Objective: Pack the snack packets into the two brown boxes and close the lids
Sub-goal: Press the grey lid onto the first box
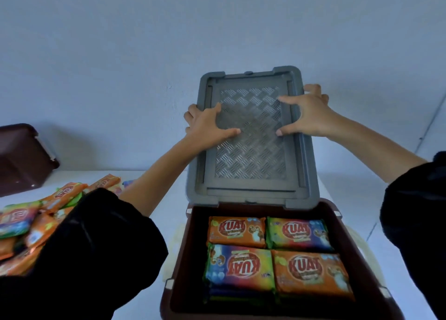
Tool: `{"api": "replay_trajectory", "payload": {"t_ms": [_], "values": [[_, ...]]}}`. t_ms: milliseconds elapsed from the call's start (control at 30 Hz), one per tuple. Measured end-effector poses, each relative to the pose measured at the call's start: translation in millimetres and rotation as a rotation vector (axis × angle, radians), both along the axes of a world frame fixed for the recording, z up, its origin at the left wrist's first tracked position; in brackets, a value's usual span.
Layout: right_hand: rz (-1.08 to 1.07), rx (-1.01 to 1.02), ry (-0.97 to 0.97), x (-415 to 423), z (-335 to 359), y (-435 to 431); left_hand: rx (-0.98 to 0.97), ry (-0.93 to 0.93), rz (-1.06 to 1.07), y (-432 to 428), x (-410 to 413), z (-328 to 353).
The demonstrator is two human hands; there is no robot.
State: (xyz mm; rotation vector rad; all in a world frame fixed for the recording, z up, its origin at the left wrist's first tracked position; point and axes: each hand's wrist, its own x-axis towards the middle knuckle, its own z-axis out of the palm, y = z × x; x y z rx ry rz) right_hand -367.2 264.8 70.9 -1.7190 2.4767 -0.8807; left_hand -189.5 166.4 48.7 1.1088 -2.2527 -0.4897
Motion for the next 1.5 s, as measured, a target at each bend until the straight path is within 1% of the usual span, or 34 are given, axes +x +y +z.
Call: {"api": "replay_trajectory", "payload": {"t_ms": [267,367,433,633,767,867,967,1067,1133,1167,1200,1267,1367,1433,1500], "values": [[0.063,0.213,-0.141,12.4,-66.0,68.1,0.181,-0.189,-0.009,57.4,21.5,-60.3],[0.069,0.239,-0.197,16.8,-90.1,87.0,0.262,-0.224,0.007,80.1,26.3,-75.8],[0.064,0.23,-0.216,20.1,-100.3,94.7,0.271,-0.221,0.03,91.6,27.2,-81.4],[0.044,0.228,-0.239,29.3,-117.8,101.7,0.297,-0.269,0.062,100.1,26.9,-87.8],[0.024,0.252,-0.25,32.4,-127.9,101.0,0.302,-0.252,0.105,93.1,27.2,-93.2],[0.012,0.241,-0.262,33.1,-125.3,100.1,0.33,-0.24,0.093,81.8,27.1,-94.6],[0.019,0.251,-0.246,32.1,-119.5,98.5,0.361,-0.312,0.057,76.4,31.0,-90.1],[0.035,0.281,-0.225,32.7,-120.1,99.3,0.371,-0.462,0.016,78.9,39.6,-86.6],[0.001,0.287,-0.19,37.6,-120.6,104.7,0.354,-0.624,-0.045,82.5,43.9,-88.1],[-0.029,0.286,-0.152,40.1,-121.3,107.8,0.326,-0.674,-0.083,84.1,44.7,-90.6],[-0.057,0.288,-0.11,43.2,-121.8,111.4,0.292,-0.668,-0.104,86.8,44.4,-92.1],[-0.073,0.301,-0.044,51.1,-124.3,119.5,0.185,-0.585,-0.116,90.9,39.5,-93.7],[-0.06,0.327,0.011,64.4,-136.6,131.3,-0.011,-0.482,-0.228,82.4,30.5,-98.8],[-0.073,0.322,0.055,67.9,-144.7,135.1,-0.05,-0.497,-0.302,73.0,29.0,-103.2],[-0.077,0.337,0.084,66.8,-147.4,137.4,-0.004,-0.547,-0.343,67.5,30.1,-108.4]]}}
